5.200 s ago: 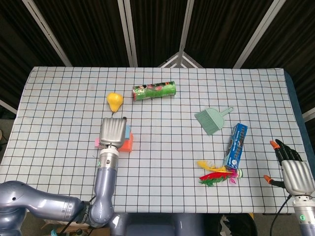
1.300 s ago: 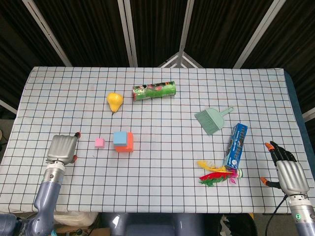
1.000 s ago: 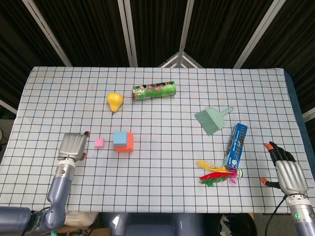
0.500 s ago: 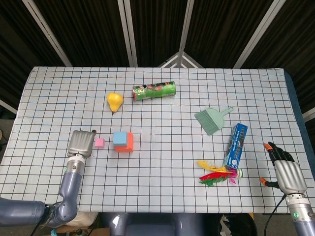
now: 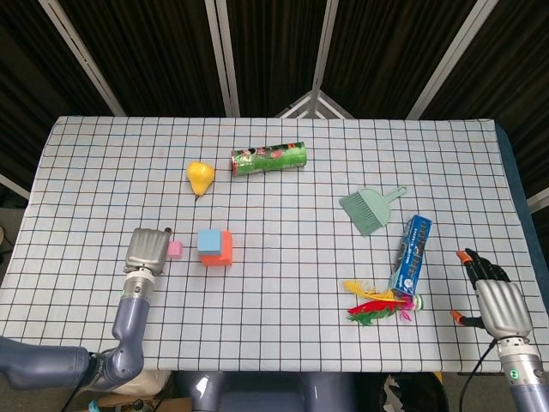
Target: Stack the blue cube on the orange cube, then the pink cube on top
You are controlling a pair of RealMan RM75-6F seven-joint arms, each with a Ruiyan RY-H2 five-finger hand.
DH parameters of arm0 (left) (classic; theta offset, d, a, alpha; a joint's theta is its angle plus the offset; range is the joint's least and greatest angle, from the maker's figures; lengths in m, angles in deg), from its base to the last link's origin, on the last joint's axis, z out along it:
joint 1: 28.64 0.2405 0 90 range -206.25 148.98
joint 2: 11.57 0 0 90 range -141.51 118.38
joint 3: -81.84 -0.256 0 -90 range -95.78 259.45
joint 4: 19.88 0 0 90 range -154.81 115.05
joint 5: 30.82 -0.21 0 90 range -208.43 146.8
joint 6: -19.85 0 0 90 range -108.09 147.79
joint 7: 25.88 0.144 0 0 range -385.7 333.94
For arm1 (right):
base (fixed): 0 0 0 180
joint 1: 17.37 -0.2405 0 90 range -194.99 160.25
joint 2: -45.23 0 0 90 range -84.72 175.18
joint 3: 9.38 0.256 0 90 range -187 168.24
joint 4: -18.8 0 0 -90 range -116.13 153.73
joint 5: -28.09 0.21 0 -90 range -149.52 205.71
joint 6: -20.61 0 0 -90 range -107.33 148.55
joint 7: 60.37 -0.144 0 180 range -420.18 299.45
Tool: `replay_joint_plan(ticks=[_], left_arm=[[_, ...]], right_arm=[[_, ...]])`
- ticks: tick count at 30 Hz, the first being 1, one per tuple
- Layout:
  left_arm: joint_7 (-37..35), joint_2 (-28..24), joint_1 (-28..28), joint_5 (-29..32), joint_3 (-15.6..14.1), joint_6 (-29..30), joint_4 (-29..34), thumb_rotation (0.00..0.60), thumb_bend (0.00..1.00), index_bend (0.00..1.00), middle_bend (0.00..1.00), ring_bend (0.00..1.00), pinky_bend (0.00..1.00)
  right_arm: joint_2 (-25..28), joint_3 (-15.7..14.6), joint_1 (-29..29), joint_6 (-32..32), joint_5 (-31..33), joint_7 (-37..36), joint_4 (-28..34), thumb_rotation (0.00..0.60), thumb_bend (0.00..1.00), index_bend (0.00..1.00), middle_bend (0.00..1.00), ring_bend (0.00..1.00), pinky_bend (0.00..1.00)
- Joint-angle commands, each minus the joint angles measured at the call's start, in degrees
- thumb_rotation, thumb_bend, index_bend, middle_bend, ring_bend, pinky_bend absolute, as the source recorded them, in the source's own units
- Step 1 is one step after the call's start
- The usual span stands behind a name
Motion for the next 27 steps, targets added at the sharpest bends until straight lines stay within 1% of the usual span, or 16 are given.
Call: replay_joint_plan(ticks=[1, 14, 18, 27], left_arm=[[-0.1, 0.9, -0.1, -0.3, 0.2, -0.3, -1.1, 0.6, 0.32, 0.31, 0.73, 0.65, 0.69], [-0.1, 2.6, -0.1, -0.6, 0.4, -1.0, -3.5, 0.6, 0.32, 0.33, 0.74, 0.65, 0.7], [-0.6, 2.8, 0.0, -1.1, 0.6, -1.4, -3.8, 0.6, 0.32, 0.36, 0.74, 0.66, 0.7], [-0.8, 3.5, 0.2, -1.5, 0.7, -1.7, -5.1, 0.6, 0.33, 0.36, 0.74, 0.66, 0.7]], right_arm=[[0.0, 0.0, -0.1, 0.0, 0.0, 0.0, -0.1, 0.6, 0.19, 0.08, 0.07, 0.13, 0.16], [-0.1, -0.1, -0.4, -0.7, 0.1, -0.3, -0.2, 0.6, 0.19, 0.08, 0.07, 0.13, 0.16], [-0.1, -0.2, -0.4, -0.9, 0.2, -0.3, -0.2, 0.6, 0.19, 0.08, 0.07, 0.13, 0.16], [-0.2, -0.2, -0.7, -1.2, 0.5, -0.2, -0.3, 0.6, 0.19, 0.08, 0.07, 0.13, 0.16]])
